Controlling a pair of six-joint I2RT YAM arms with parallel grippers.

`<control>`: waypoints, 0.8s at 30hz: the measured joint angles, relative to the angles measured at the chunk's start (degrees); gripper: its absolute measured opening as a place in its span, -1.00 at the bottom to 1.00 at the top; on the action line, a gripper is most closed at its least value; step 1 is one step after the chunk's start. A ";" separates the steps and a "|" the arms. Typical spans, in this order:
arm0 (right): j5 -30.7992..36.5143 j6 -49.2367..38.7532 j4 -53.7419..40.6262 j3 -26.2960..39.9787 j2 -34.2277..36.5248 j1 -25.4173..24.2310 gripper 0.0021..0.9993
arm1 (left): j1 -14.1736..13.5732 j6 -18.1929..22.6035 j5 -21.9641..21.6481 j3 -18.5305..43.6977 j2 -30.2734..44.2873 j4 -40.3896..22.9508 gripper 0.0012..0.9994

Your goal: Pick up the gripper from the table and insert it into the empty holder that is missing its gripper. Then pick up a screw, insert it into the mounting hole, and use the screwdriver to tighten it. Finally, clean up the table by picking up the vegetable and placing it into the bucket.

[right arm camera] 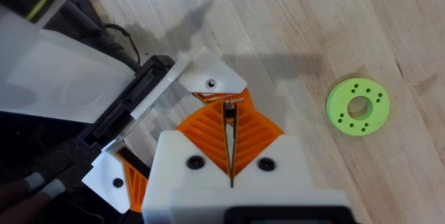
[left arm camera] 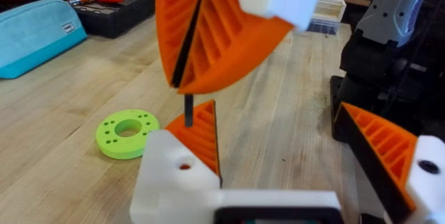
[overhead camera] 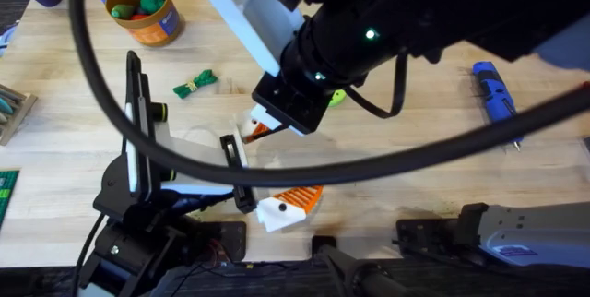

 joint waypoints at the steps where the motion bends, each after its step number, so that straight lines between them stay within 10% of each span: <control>1: -0.02 0.00 0.03 0.08 0.16 0.05 -0.99 | -0.02 0.00 0.02 0.00 0.02 -0.06 0.99; 24: -6.69 0.09 0.10 3.47 3.30 0.54 -0.99 | -0.02 0.00 0.00 0.00 0.00 -0.06 0.99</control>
